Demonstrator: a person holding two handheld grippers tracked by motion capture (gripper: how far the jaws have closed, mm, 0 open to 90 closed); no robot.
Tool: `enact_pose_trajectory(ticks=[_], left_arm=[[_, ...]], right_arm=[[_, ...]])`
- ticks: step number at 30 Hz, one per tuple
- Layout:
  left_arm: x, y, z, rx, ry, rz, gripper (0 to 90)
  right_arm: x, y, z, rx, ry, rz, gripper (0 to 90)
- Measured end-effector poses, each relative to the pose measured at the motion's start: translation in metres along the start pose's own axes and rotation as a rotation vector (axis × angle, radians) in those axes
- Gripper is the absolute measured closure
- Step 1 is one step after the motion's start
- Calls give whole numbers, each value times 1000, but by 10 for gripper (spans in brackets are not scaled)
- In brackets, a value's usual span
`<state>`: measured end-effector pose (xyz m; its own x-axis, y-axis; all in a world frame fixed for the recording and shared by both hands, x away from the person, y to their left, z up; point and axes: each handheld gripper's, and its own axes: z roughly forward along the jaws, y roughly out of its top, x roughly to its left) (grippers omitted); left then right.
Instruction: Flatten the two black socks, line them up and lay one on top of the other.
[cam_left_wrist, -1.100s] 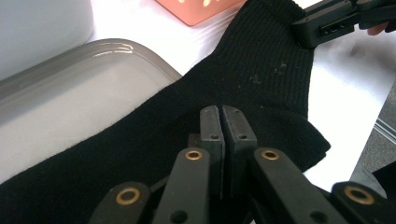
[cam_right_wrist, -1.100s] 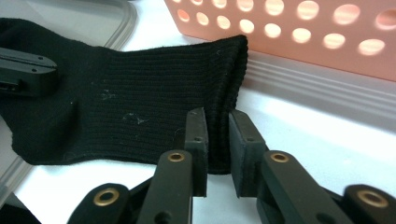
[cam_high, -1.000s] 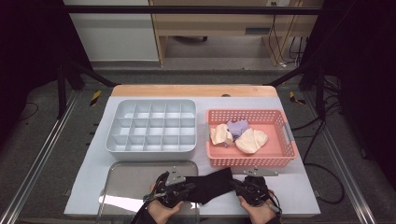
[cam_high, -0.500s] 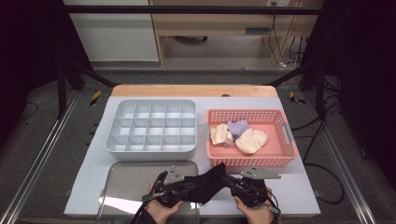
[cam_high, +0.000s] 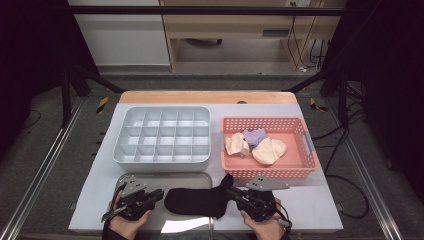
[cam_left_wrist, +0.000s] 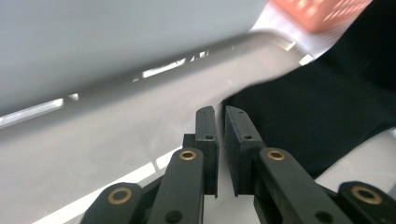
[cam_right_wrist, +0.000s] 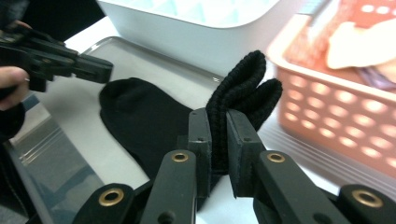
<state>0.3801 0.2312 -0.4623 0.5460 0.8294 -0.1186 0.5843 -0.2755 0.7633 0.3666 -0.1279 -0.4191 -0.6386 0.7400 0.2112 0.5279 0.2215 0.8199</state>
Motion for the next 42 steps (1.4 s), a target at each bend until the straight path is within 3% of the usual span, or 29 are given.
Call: enact_pose_trajectory(ticks=[9,14,20,25,31,34,39,42], left_arm=[[-10,-6,6,25,-9,32,838],[-11,-7,7,25,-12,35,847],[-11,-8,9,30,-12,34,852],[-11,-8,8,28,-9,43,852],[-10,-7,7,17,-8,29,843],[-7,-6,2,-4,-13,17,835],[-3,-1,-6,-43,-15,3,825],[-4,3,-11,-66,-23,-3,811]], right_arm=[[29,18,29,36,76,-61,823],[52,27,56,68,124,-104,822],[72,22,90,152,136,-148,821],[77,15,110,196,131,-166,816],[80,11,122,209,142,-170,796],[80,10,123,199,181,-162,723],[73,17,107,136,228,-136,626],[63,22,92,102,198,-138,627]])
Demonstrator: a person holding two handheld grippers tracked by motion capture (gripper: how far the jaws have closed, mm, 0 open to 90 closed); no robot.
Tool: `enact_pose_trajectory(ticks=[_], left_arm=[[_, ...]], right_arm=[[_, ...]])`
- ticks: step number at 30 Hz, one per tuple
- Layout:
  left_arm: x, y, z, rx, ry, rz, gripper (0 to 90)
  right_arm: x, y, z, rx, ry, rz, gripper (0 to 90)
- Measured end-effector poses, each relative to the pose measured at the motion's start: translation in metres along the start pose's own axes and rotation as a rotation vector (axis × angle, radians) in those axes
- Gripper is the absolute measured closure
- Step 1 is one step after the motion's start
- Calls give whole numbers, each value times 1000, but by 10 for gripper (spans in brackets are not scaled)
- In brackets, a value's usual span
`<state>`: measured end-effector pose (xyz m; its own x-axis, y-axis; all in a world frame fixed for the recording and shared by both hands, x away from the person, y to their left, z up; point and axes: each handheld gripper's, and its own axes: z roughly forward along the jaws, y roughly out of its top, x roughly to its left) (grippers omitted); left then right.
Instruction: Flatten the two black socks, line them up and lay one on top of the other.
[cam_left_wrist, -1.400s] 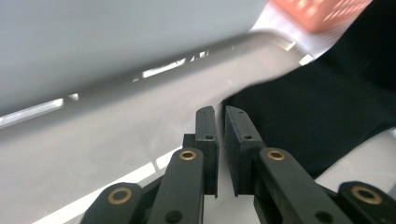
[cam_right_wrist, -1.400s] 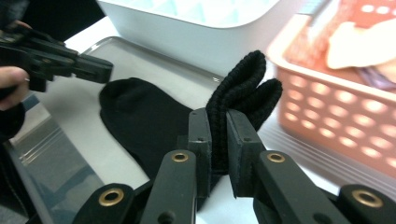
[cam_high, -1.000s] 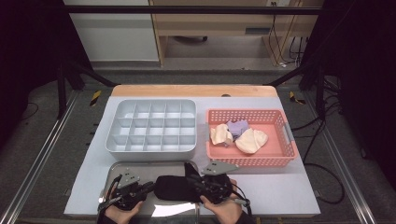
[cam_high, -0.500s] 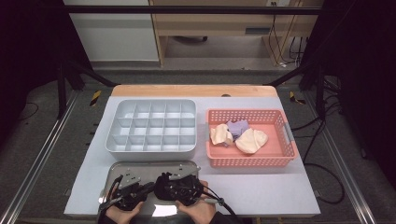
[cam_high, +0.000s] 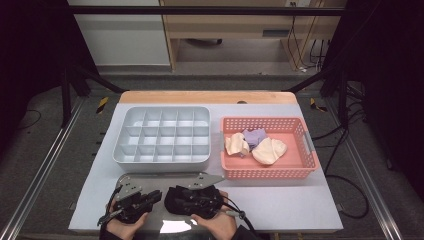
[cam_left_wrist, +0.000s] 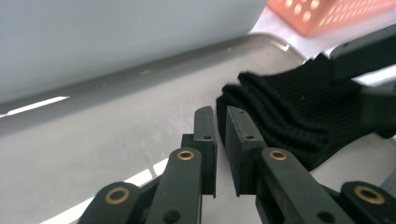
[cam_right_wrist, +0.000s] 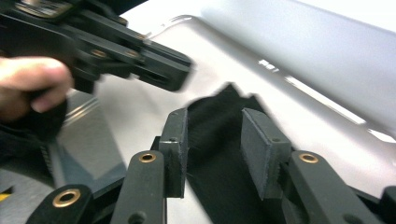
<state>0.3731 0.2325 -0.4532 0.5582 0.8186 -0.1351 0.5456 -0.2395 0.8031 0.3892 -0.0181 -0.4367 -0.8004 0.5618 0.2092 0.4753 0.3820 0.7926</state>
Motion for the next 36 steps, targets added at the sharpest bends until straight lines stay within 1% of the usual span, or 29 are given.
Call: enact_pose_trajectory(ticks=[1,3,5,7,8,11,12,13,15,17,18,20,22,23,26,27,29,32,33,34,36], left_arm=[[-2,2,-2,-6,-8,5,804],[-6,6,-3,-18,-25,7,789],[-13,11,-2,-19,-41,27,774],[-21,14,1,-12,-40,54,754],[-24,15,3,-5,-43,60,743],[-35,17,14,26,-47,88,718],[-38,18,18,44,-44,100,713],[-41,18,22,59,-42,106,709],[-44,16,29,93,-32,112,707],[-46,14,32,102,-17,113,710],[-46,13,32,108,-8,112,714],[-45,11,32,117,6,109,732],[-44,9,34,134,19,109,764],[-43,8,35,138,16,107,794],[-42,8,35,144,8,100,860],[-42,8,35,140,6,100,872],[-41,9,34,123,-5,95,882],[-40,11,27,72,-26,79,886],[-40,12,24,59,-29,79,886],[-40,14,18,29,-33,79,886],[-40,16,9,-2,-38,80,887]], right_arm=[[-2,0,-4,1,-13,2,629],[-10,-4,-17,-4,-56,10,643],[-16,-9,-26,-10,-80,14,658],[-22,-16,-35,-5,-104,21,679],[-24,-20,-37,-1,-113,23,687],[-28,-31,-41,13,-122,38,700],[-29,-34,-41,12,-120,43,704],[-29,-37,-41,13,-115,52,705],[-29,-42,-40,14,-107,55,705],[-28,-45,-35,19,-98,47,709],[-28,-46,-32,25,-96,51,714],[-27,-48,-27,35,-92,45,723],[-25,-49,-22,50,-101,37,728],[-24,-51,-20,62,-110,38,730],[-24,-52,-17,56,-120,32,736],[-24,-52,-16,55,-120,31,742],[-24,-52,-16,58,-126,29,788],[-25,-50,-16,67,-131,33,845],[-26,-48,-16,70,-137,34,855],[-26,-47,-17,69,-147,28,858],[-28,-44,-17,51,-186,19,852]])
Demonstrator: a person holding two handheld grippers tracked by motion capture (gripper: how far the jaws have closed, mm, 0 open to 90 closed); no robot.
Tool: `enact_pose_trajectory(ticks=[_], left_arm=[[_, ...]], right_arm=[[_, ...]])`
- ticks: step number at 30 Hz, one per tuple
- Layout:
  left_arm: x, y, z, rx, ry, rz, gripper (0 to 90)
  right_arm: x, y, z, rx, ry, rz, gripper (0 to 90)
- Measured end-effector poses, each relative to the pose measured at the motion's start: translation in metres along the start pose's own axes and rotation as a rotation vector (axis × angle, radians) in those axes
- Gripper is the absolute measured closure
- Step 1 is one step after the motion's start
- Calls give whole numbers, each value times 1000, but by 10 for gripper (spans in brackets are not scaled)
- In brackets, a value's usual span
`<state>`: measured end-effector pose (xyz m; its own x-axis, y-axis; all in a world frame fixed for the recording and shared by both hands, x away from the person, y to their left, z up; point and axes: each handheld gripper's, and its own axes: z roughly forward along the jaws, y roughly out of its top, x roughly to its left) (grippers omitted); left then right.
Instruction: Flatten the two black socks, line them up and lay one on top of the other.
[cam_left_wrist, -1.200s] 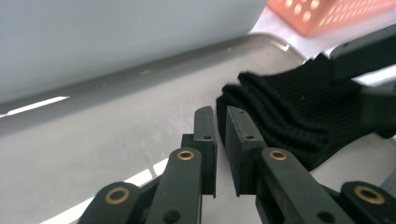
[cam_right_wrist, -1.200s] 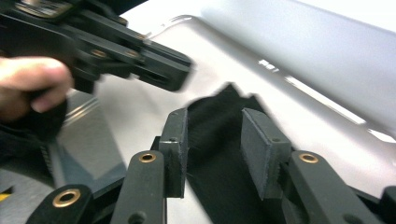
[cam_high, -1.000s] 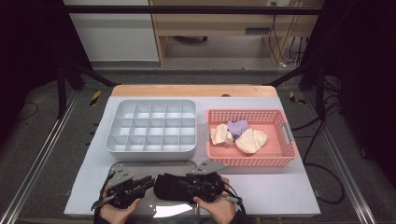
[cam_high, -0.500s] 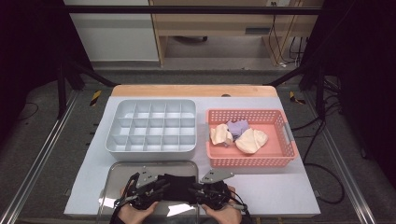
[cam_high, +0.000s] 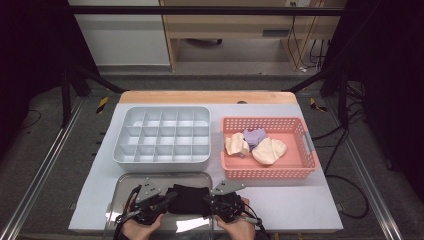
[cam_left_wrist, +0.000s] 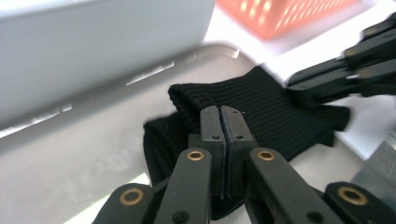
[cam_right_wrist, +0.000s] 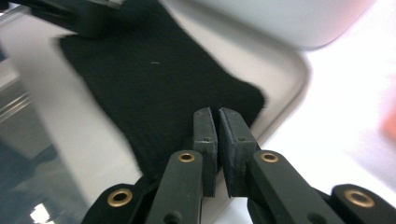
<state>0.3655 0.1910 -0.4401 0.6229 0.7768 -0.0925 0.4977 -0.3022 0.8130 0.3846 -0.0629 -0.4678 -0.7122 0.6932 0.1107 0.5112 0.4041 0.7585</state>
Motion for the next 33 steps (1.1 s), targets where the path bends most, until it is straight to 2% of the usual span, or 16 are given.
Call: enact_pose_trajectory(ticks=[3,6,9,11,13,16,17,18,21,23,25,26,27,29,33], left_arm=[[-1,-2,-7,-12,9,-4,887],[1,-9,-6,24,59,21,885],[6,-16,1,58,85,14,882],[10,-18,4,79,94,13,879],[12,-20,5,88,87,3,875],[14,-21,5,91,77,-4,866],[15,-20,5,86,75,-6,860],[15,-20,4,75,68,-7,839],[16,-17,-1,44,81,-4,739],[19,-16,-1,45,104,-10,654],[24,-17,1,65,120,-13,575],[28,-19,4,77,117,-21,546],[33,-22,6,83,91,-51,532],[35,-23,6,88,68,-68,516],[38,-28,8,102,20,-96,518]], right_arm=[[-2,2,2,-6,-26,-2,828],[-2,4,0,-23,-17,3,807],[3,8,-5,-65,26,9,805],[9,11,-3,-77,78,7,806],[13,10,2,-57,102,7,808],[14,4,14,0,91,11,808],[14,2,16,0,96,19,807],[13,2,15,-4,97,24,802],[12,5,7,-28,97,24,764],[11,6,0,-51,89,32,684],[11,4,-3,-38,80,44,593],[12,3,-3,-33,75,47,566],[13,0,-2,-17,76,50,544],[14,-4,1,8,68,45,544],[13,-5,7,41,74,46,605]])
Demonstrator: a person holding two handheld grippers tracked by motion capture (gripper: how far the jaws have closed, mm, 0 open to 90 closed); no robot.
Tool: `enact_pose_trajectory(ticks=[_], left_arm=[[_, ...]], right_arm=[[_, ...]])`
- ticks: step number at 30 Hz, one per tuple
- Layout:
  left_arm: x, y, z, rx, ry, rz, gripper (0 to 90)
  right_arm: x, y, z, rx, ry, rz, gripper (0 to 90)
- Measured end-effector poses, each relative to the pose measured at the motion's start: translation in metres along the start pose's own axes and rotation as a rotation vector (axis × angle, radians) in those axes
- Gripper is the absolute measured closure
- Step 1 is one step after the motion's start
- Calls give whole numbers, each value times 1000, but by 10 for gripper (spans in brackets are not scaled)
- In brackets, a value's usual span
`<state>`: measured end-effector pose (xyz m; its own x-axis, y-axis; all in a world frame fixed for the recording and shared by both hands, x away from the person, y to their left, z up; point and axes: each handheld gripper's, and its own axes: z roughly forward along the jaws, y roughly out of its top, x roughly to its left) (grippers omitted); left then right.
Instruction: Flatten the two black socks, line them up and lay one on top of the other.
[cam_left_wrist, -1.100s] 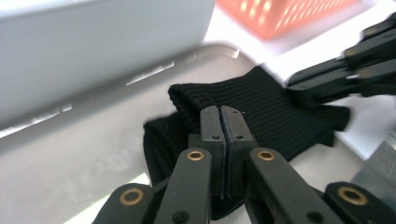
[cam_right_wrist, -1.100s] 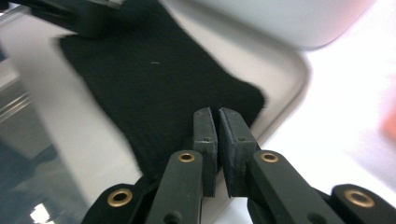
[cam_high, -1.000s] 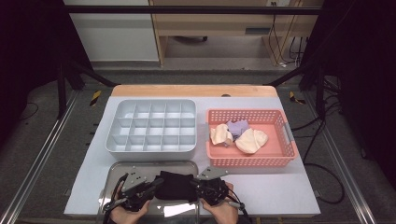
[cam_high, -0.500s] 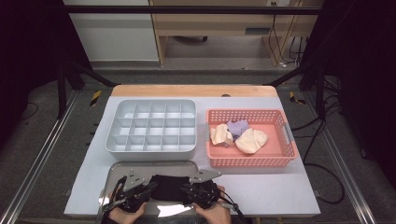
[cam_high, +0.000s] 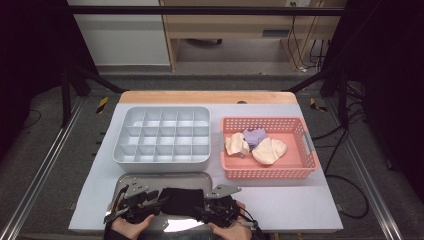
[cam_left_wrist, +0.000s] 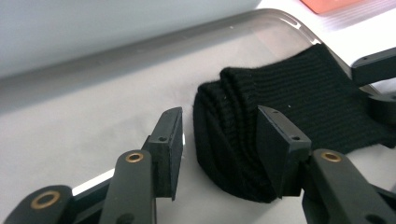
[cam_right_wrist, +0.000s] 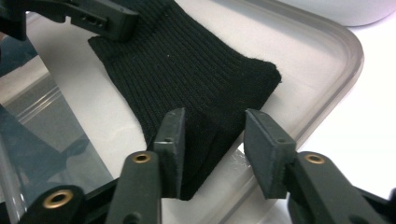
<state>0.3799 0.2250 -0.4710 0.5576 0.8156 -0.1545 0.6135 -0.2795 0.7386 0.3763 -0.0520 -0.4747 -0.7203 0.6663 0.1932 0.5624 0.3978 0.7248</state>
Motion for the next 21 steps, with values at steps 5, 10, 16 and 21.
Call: enact_pose_trajectory(ticks=[5,10,16,21], left_arm=[[-2,-4,0,-9,-8,-4,523],[-6,-1,-3,-24,14,17,521],[-18,10,-15,-105,23,78,518],[-31,24,-6,-108,-48,120,679]], right_arm=[[-6,7,3,-4,-47,-16,640],[-11,11,3,-42,-69,-7,627],[-15,12,-13,-100,-43,37,606],[-16,7,-11,-76,-39,57,606]])
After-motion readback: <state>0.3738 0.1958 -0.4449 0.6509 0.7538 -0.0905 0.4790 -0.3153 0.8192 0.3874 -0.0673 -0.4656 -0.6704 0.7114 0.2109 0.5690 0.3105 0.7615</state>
